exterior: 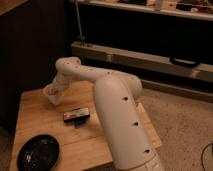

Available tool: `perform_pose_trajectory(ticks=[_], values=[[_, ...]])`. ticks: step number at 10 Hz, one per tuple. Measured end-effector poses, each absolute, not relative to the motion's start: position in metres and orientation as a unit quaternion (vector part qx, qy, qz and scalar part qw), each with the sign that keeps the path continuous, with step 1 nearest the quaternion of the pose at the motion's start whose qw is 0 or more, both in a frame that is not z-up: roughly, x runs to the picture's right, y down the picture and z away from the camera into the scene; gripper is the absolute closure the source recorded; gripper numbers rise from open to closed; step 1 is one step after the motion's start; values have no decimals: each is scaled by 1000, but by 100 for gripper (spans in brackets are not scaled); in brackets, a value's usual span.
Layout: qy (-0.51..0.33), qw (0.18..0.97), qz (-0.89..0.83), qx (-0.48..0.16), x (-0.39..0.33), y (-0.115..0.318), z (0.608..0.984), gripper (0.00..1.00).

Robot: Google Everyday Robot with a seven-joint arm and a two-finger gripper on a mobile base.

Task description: Pick up the ceramic cup

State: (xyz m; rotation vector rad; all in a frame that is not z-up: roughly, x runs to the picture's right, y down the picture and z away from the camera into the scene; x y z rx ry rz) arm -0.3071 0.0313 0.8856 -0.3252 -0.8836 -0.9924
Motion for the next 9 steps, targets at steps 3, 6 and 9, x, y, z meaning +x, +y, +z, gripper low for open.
perform_pose_trajectory(ticks=[3, 6, 9], values=[[-420, 776, -442, -159, -294, 30, 886, 99], [-431, 776, -438, -140, -276, 11, 853, 100], [-432, 766, -461, -115, -256, -26, 779, 100]])
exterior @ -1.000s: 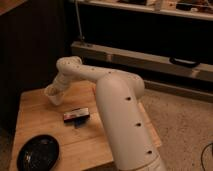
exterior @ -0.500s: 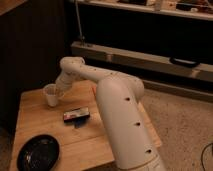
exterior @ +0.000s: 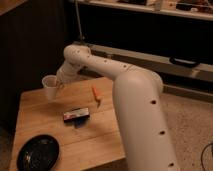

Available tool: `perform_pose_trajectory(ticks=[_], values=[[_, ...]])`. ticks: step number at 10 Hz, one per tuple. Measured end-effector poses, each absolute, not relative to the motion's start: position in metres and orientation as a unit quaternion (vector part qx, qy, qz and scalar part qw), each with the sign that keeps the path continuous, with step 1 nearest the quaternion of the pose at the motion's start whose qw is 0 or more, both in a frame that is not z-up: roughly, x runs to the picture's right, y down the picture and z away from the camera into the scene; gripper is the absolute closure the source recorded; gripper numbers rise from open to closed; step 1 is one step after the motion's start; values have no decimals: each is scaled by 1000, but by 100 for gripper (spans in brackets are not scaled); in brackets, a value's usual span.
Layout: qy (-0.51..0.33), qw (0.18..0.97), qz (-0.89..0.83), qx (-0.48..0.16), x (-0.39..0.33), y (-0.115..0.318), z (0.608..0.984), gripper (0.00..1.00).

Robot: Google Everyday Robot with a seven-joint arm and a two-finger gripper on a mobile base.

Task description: Pick up the ceramic cup

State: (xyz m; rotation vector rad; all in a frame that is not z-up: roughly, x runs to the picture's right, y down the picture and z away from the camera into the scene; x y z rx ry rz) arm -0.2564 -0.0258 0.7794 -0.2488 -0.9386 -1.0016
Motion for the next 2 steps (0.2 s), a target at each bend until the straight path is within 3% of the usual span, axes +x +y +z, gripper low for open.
perform_pose_trajectory(ticks=[2], values=[[-430, 766, -465, -111, -250, -31, 767, 100]])
